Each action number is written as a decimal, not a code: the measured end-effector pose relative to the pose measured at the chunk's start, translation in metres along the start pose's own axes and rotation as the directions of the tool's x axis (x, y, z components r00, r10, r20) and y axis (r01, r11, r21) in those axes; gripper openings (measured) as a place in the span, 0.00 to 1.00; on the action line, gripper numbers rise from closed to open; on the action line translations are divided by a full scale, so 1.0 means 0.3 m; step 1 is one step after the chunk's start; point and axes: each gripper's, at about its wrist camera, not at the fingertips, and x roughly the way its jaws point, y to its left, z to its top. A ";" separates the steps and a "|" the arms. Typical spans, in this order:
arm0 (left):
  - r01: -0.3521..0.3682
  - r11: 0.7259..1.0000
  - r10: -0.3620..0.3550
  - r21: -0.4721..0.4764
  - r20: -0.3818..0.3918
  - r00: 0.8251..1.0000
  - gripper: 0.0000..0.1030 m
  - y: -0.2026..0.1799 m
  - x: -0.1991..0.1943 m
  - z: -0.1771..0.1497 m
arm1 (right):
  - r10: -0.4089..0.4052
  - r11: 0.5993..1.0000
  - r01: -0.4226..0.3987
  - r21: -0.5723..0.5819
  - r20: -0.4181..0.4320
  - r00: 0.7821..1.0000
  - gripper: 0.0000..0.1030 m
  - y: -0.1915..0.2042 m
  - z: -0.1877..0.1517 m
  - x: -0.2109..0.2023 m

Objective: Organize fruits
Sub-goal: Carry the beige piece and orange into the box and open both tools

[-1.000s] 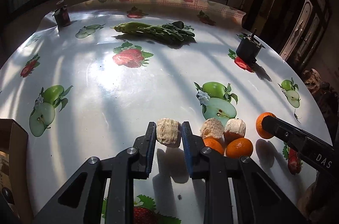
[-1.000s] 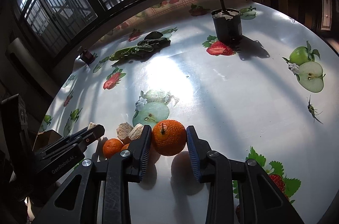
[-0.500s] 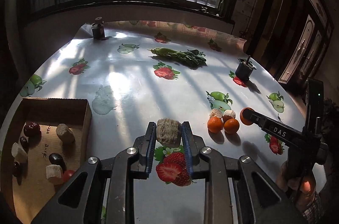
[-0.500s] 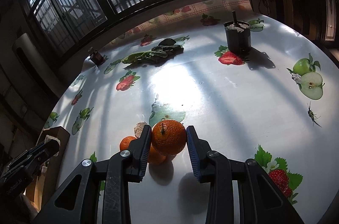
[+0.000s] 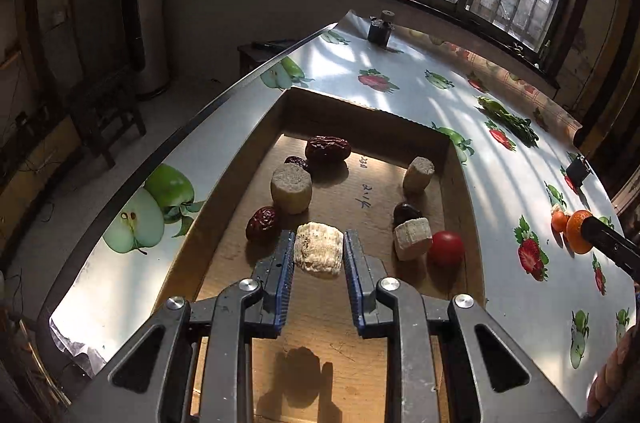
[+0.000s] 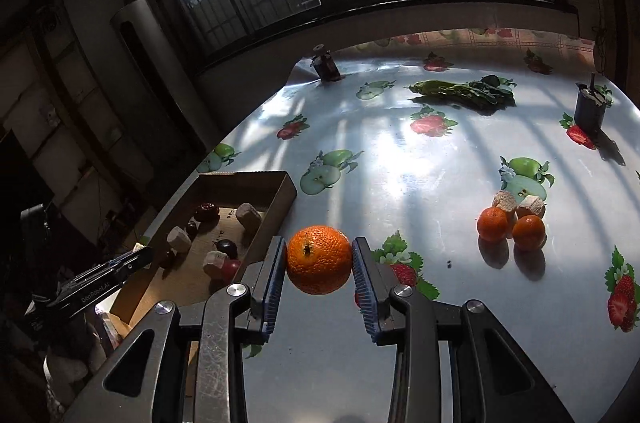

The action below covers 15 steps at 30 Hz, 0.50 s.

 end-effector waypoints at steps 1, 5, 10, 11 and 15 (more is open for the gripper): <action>-0.005 1.000 0.004 -0.017 -0.022 1.000 0.23 0.031 0.016 -0.008 | 0.017 1.000 -0.017 -0.024 -0.020 1.000 0.35 0.051 -0.011 0.030; -0.009 0.999 0.005 -0.045 -0.083 0.997 0.23 0.073 0.068 -0.020 | 0.052 0.991 -0.065 -0.121 -0.105 0.993 0.36 0.231 -0.064 0.159; -0.025 1.000 0.023 -0.019 -0.121 0.992 0.23 0.048 0.121 -0.006 | 0.003 0.971 -0.048 -0.235 -0.187 0.982 0.36 0.365 -0.132 0.305; -0.032 0.999 0.030 -0.012 -0.127 0.991 0.23 0.044 0.132 -0.002 | -0.007 0.968 -0.043 -0.247 -0.198 0.980 0.36 0.376 -0.142 0.324; -0.040 0.999 0.039 -0.007 -0.138 0.990 0.23 0.035 0.157 0.007 | -0.045 0.960 -0.019 -0.279 -0.219 0.975 0.36 0.388 -0.155 0.386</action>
